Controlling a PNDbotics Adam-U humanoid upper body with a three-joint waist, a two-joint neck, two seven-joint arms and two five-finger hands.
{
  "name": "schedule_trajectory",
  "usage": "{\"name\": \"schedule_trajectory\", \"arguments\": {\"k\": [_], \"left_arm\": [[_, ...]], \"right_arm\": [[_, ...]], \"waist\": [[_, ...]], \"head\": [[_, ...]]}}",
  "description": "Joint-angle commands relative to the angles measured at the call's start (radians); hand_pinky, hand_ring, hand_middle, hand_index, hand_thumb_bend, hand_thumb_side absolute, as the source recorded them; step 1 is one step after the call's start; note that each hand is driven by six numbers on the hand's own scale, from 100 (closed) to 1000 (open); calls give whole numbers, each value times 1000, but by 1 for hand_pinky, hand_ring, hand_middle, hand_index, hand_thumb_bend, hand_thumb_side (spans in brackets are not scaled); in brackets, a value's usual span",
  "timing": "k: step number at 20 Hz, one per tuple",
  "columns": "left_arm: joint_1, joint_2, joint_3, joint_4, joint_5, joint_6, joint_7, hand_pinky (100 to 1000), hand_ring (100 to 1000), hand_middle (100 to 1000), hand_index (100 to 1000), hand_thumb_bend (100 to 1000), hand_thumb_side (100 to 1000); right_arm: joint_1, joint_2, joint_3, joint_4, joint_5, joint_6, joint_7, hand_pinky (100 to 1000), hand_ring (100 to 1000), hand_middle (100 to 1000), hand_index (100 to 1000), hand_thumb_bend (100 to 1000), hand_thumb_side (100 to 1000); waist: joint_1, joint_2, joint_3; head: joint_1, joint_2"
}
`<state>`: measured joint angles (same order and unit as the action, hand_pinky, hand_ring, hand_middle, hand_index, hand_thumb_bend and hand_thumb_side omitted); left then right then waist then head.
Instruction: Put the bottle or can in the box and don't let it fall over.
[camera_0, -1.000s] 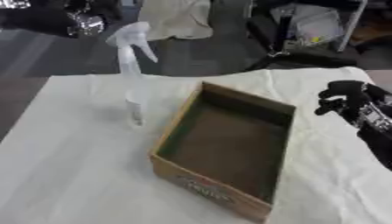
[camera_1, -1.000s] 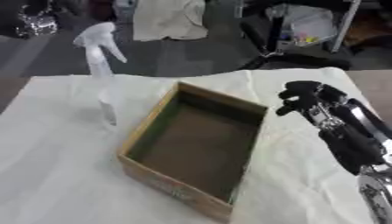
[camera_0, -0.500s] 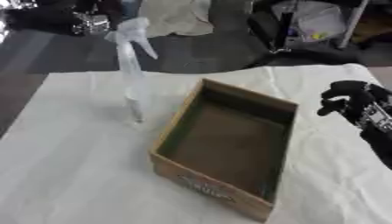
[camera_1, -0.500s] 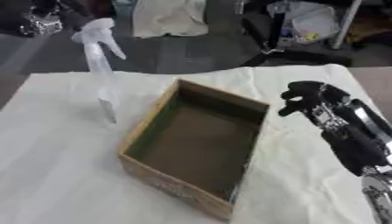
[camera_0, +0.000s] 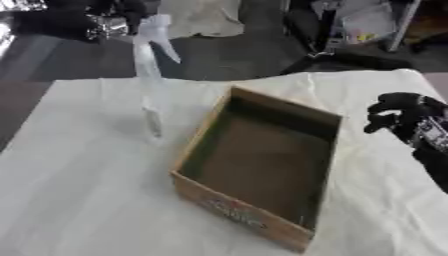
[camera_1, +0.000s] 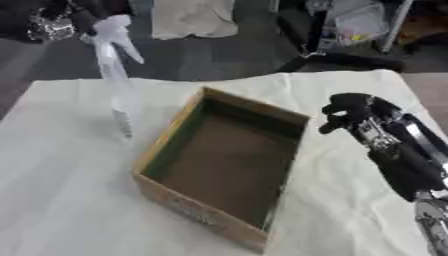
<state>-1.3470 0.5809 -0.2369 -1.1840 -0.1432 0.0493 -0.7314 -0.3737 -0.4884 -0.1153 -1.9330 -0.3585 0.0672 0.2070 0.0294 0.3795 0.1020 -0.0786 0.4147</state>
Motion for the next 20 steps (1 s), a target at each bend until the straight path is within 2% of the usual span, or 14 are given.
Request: {"name": "schedule_trajectory", "arguments": {"k": [1, 14, 20], "left_arm": [[-20, 15, 3, -10, -7, -4, 5, 990, 773, 833, 840, 100, 553], [-54, 53, 32, -44, -6, 1, 6, 974, 762, 824, 837, 100, 521], [-53, 59, 41, -44, -13, 1, 21, 977, 761, 821, 833, 100, 512]], "right_arm": [[-9, -12, -5, -10, 5, 0, 5, 936, 628, 683, 770, 100, 548], [16, -14, -12, -4, 15, 2, 7, 938, 628, 684, 770, 100, 561], [19, -13, -14, -3, 16, 2, 6, 938, 628, 685, 770, 100, 564]], "waist": [[0, -17, 0], [-2, -20, 37], [-1, -22, 37]], "head": [[4, -16], [-18, -1], [-20, 5]]}}
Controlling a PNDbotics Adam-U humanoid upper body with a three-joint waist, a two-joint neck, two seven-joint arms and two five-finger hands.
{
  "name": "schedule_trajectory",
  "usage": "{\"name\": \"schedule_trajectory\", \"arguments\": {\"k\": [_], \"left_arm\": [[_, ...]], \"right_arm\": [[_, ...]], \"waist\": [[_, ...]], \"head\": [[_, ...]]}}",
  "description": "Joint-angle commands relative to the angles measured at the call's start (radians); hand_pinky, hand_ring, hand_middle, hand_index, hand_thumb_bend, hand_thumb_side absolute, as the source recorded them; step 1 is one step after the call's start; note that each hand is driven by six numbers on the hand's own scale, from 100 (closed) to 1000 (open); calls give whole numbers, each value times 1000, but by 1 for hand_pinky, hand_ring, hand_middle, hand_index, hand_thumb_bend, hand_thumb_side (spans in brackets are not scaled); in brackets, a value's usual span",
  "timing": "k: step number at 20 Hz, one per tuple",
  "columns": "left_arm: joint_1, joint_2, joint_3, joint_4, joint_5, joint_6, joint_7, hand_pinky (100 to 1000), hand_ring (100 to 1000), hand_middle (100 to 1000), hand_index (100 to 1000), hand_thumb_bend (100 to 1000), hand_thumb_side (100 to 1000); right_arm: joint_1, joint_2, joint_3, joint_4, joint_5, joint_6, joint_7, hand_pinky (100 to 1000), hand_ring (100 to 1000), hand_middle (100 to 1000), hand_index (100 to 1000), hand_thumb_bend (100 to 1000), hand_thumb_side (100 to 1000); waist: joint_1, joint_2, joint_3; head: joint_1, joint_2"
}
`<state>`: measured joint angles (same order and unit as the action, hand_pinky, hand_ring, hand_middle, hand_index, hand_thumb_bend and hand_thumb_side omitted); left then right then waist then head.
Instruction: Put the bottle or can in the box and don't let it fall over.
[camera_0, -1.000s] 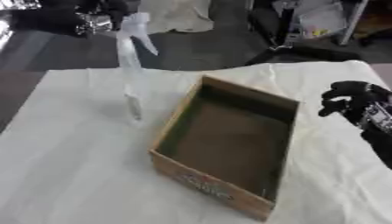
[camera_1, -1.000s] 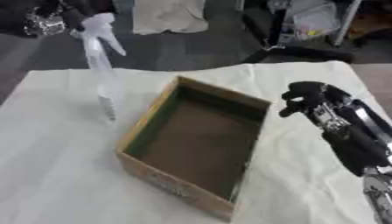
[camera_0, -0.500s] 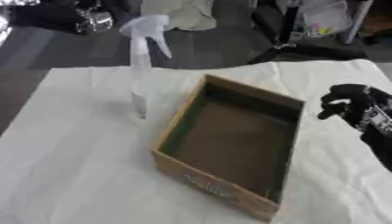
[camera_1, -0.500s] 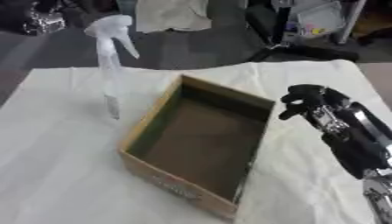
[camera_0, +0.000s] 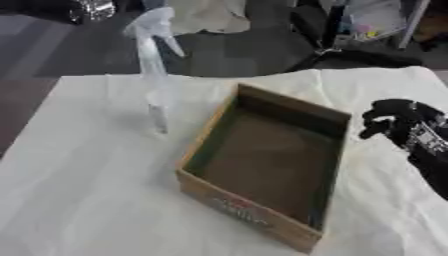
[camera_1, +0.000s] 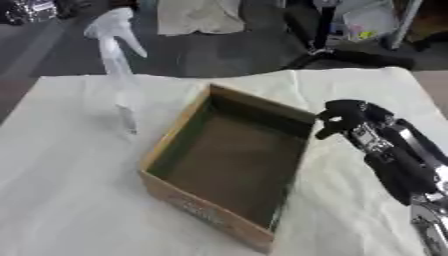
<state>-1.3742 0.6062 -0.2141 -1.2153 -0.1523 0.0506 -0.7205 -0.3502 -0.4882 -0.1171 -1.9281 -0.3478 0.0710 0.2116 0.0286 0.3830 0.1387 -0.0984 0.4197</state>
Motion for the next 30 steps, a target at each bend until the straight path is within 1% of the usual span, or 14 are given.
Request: {"name": "schedule_trajectory", "arguments": {"k": [1, 4, 8, 14, 16, 17, 19, 23, 30], "left_arm": [[-26, 34, 19, -11, -5, 0, 14, 981, 765, 825, 835, 100, 510], [-24, 30, 17, -7, -9, -4, 22, 987, 771, 829, 836, 100, 504], [-20, 24, 17, 1, -20, -15, 41, 1000, 784, 835, 839, 100, 485], [-5, 18, 20, 22, -37, -29, 46, 1000, 792, 836, 839, 100, 508], [-1, 16, 22, 28, -31, -33, 41, 1000, 803, 839, 839, 120, 526], [0, 15, 24, 31, -27, -35, 39, 1000, 799, 838, 839, 147, 550], [2, 17, 30, 35, -23, -39, 37, 1000, 798, 838, 836, 180, 569], [4, 16, 35, 41, -20, -44, 41, 1000, 800, 836, 833, 204, 585], [2, 6, 34, 48, -15, -49, 54, 1000, 805, 839, 833, 203, 591]], "right_arm": [[-4, -13, -13, -8, 6, -2, 1, 938, 627, 685, 770, 100, 563], [-4, -11, -13, -8, 6, -1, 1, 939, 627, 685, 770, 100, 568], [-8, -10, -11, -8, 7, 1, 6, 939, 626, 684, 769, 100, 570], [-18, -7, -10, -10, 4, 1, 8, 939, 626, 684, 768, 100, 569], [-25, -5, -6, -11, 1, 3, 11, 939, 626, 684, 768, 100, 569], [-28, -4, -5, -12, -1, 4, 12, 939, 625, 683, 768, 100, 569], [-31, -1, -5, -12, -2, 5, 13, 939, 625, 683, 768, 100, 570], [-32, 1, -5, -12, -3, 6, 13, 939, 624, 681, 767, 100, 571], [-33, 2, -4, -12, -3, 8, 16, 939, 623, 680, 766, 100, 576]], "waist": [[1, -25, -1], [2, -24, -4], [4, -17, -10], [1, -9, -18], [-1, -8, -21], [-2, -7, -23], [-2, -5, -25], [-3, -5, -28], [-1, 0, -34]], "head": [[3, 0], [7, -4], [13, -18], [13, -76], [18, -95], [19, -102], [19, -111], [18, -105], [26, -96]]}}
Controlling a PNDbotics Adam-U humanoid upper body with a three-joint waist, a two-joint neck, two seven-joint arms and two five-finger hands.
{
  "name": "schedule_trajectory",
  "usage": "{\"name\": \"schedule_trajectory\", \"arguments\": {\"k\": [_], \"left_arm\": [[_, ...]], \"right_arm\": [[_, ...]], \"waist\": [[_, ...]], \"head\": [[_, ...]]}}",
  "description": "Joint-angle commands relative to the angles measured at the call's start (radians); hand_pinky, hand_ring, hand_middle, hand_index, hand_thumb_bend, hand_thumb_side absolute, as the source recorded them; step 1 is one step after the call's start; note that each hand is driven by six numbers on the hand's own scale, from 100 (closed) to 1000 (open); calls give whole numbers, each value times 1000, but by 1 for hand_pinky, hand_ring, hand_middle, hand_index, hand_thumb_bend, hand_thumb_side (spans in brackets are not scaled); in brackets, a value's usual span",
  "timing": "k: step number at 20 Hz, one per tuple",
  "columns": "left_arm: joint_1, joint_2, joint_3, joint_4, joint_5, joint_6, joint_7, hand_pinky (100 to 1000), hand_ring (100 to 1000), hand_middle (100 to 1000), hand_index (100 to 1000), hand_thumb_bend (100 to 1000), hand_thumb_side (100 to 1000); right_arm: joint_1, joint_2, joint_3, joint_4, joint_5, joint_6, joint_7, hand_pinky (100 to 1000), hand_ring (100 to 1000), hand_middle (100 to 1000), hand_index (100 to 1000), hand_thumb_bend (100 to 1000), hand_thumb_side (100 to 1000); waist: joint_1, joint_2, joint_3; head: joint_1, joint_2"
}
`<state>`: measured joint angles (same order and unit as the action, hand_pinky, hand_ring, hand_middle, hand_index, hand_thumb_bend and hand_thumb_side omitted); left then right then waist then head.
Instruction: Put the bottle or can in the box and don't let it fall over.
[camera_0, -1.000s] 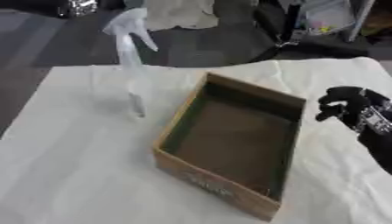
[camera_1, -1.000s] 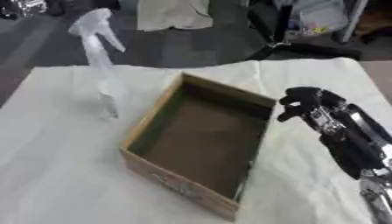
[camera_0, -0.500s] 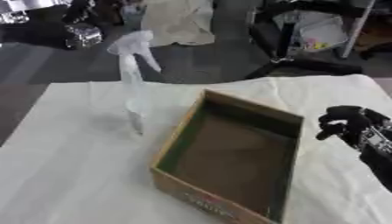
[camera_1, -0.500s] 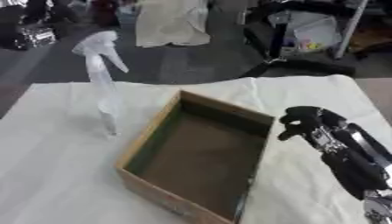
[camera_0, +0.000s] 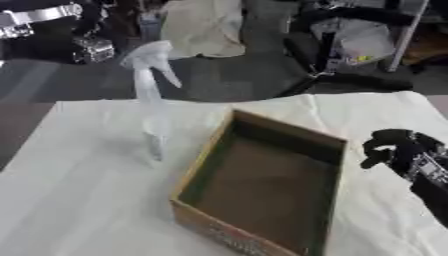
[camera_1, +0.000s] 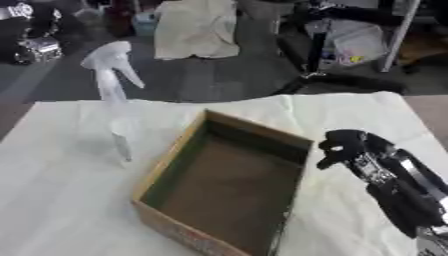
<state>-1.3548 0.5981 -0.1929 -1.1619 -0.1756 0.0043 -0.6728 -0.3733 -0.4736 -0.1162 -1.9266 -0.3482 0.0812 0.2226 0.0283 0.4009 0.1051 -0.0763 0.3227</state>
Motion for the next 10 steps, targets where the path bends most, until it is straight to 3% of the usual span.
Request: {"name": "schedule_trajectory", "arguments": {"k": [1, 10], "left_arm": [[-17, 13, 13, -5, 9, -3, 9, 1000, 808, 841, 836, 214, 590], [-18, 4, 12, 2, -5, -10, 51, 1000, 806, 839, 833, 238, 576]], "right_arm": [[-10, -12, -5, -14, -2, -2, 5, 939, 623, 680, 765, 100, 576], [-14, -10, -2, -16, -2, 1, 11, 940, 622, 679, 764, 100, 581]], "waist": [[0, -17, -1], [4, -9, -13]], "head": [[4, 0], [21, 15]]}}
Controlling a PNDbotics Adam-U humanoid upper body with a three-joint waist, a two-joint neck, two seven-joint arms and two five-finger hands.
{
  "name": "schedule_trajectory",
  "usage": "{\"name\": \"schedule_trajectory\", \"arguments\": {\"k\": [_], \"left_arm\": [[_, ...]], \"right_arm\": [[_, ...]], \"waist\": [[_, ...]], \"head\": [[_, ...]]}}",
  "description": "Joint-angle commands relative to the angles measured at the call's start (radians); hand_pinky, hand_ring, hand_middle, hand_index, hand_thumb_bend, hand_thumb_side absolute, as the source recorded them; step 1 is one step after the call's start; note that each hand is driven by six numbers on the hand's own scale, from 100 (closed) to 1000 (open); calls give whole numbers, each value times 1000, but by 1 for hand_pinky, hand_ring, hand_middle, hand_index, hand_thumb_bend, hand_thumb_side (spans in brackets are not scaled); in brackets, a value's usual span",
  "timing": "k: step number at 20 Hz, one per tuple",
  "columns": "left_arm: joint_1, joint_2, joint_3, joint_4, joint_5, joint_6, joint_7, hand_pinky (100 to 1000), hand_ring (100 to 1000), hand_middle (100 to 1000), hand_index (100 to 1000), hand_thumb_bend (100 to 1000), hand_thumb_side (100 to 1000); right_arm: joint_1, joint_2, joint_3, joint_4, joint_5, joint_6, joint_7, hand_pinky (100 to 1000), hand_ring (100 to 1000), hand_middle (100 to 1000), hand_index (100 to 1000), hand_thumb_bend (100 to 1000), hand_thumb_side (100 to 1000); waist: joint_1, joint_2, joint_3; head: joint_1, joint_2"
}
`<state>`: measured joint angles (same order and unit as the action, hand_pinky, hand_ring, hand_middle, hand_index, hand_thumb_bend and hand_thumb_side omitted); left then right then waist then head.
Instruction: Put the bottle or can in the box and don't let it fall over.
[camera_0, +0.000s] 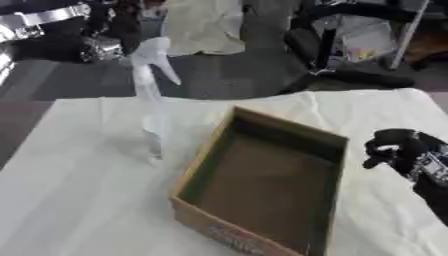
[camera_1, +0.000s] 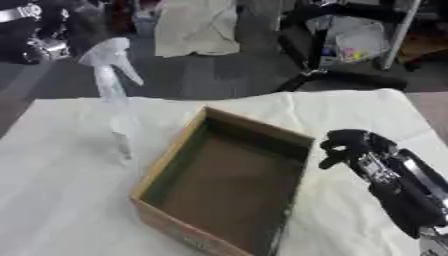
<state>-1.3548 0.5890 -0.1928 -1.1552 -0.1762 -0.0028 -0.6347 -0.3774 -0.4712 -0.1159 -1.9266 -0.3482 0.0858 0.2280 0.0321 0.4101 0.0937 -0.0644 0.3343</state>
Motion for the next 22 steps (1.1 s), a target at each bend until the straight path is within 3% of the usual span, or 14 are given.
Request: {"name": "schedule_trajectory", "arguments": {"k": [1, 11, 22], "left_arm": [[-17, 14, 12, -4, -7, -4, 15, 1000, 808, 840, 834, 239, 573], [-21, 11, 15, 0, -20, -14, 31, 1000, 807, 837, 829, 240, 550], [-17, 8, 12, 4, -16, -17, 22, 1000, 799, 829, 826, 218, 543]], "right_arm": [[-10, -12, -3, -16, -2, -3, 5, 940, 622, 679, 764, 100, 583], [-4, -9, -1, -13, 8, 3, 14, 942, 621, 679, 764, 100, 599], [-5, -7, -1, -9, 11, 6, 17, 943, 622, 680, 764, 100, 613]], "waist": [[0, -17, -3], [3, -5, -3], [4, 3, -9]], "head": [[12, 4], [18, 13], [20, 3]]}}
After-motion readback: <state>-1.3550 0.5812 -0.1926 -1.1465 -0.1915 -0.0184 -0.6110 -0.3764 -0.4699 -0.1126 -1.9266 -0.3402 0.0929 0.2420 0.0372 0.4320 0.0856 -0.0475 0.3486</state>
